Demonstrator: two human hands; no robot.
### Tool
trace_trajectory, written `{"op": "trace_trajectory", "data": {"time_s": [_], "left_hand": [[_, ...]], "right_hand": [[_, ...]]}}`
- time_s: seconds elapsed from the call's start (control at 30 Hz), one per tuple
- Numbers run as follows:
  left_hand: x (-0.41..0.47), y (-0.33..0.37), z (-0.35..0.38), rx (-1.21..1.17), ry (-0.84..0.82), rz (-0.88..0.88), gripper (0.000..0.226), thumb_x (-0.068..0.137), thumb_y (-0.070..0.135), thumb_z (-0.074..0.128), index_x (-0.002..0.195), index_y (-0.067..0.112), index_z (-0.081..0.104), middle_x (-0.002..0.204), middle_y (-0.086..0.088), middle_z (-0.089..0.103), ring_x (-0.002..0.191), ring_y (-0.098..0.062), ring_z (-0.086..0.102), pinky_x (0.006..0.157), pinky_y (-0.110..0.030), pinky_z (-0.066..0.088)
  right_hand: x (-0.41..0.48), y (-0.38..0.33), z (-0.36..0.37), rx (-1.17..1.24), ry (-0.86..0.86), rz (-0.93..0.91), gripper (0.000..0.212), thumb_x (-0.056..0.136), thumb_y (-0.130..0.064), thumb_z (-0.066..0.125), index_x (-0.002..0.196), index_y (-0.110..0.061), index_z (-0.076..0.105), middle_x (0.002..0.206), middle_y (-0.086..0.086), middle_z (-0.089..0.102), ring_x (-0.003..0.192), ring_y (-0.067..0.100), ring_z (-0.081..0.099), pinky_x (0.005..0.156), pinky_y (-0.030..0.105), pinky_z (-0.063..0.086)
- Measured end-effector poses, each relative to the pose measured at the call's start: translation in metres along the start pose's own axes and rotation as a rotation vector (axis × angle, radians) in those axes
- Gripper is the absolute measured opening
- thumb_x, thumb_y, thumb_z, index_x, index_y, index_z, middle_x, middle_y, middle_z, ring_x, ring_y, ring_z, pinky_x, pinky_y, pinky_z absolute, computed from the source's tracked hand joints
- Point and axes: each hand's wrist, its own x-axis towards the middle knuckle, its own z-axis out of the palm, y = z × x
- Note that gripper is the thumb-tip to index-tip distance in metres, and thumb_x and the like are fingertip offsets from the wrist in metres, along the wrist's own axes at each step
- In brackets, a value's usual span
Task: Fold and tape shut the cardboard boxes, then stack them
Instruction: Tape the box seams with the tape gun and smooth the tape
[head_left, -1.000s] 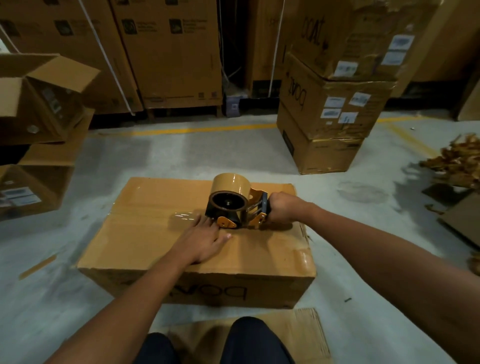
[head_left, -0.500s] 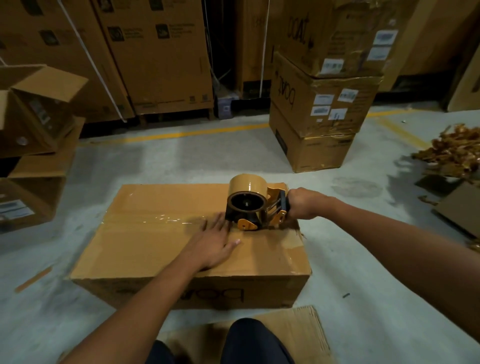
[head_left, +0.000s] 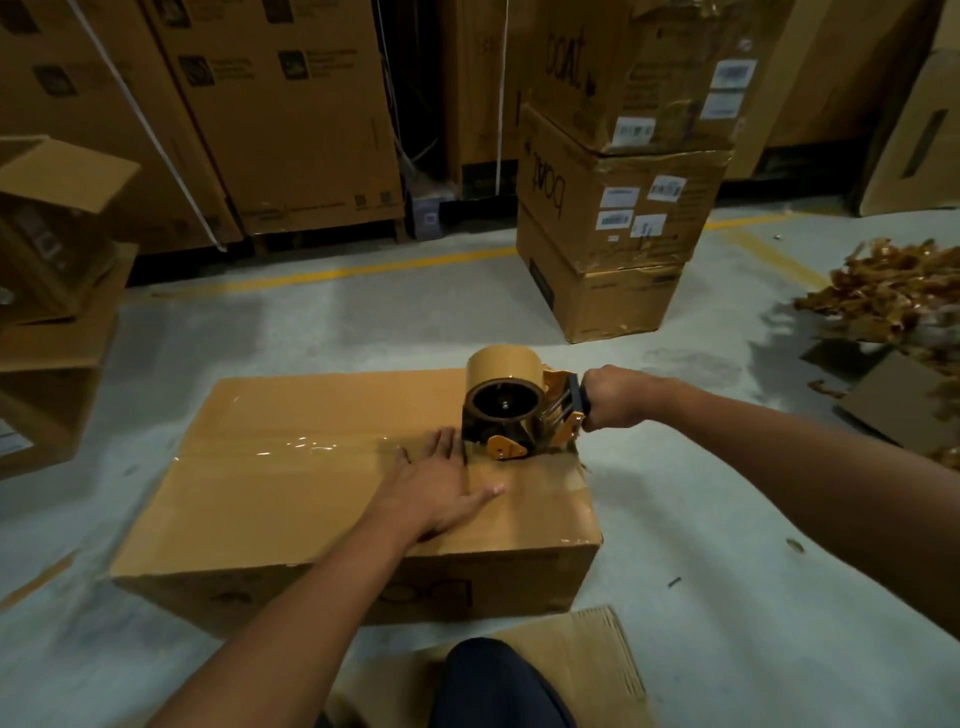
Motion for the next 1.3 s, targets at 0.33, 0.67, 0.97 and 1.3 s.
{"op": "trace_trajectory", "data": {"time_s": [0.33,0.67,0.97,1.3], "left_hand": [[0.005,0.058,-0.008,-0.09,-0.076,-0.119,0.116,0.078,0.092,0.017,0.159,0.011,-0.002,0.163,-0.019,-0.018,0.149,-0.037,-0.02,0.115,-0.071,-0.002],[0.004,0.088,0.001,-0.262,-0.012,-0.239,0.144,0.053,0.107,0.012,0.157,0.009,-0.01,0.161,-0.013,-0.028,0.147,-0.034,-0.029,0.108,-0.076,-0.012],[0.011,0.12,-0.005,-0.309,-0.008,-0.242,0.145,0.058,0.104,0.029,0.153,0.005,-0.019,0.158,-0.02,-0.031,0.145,-0.037,-0.03,0.106,-0.077,-0.015],[0.016,0.105,0.009,-0.245,0.162,-0.093,0.099,0.085,0.073,0.033,0.159,0.017,-0.005,0.164,-0.008,-0.021,0.148,-0.032,-0.027,0.11,-0.072,-0.015]], "right_hand": [[-0.011,0.013,-0.006,-0.034,0.036,0.018,0.019,0.085,-0.028,0.071,0.092,-0.013,0.063,0.077,0.004,0.062,0.077,0.022,0.065,0.067,0.033,0.056],[-0.007,0.025,-0.011,-0.063,0.009,-0.013,0.022,0.087,-0.027,0.071,0.098,-0.017,0.055,0.082,0.002,0.059,0.079,0.02,0.064,0.066,0.029,0.052],[-0.038,0.077,-0.002,-0.031,0.026,0.118,0.019,0.081,-0.028,0.072,0.091,-0.013,0.067,0.089,0.009,0.07,0.08,0.023,0.069,0.074,0.035,0.06],[-0.022,0.058,0.001,0.084,0.017,0.069,0.014,0.083,-0.027,0.071,0.089,-0.017,0.064,0.089,0.008,0.068,0.08,0.022,0.068,0.07,0.033,0.059]]}}
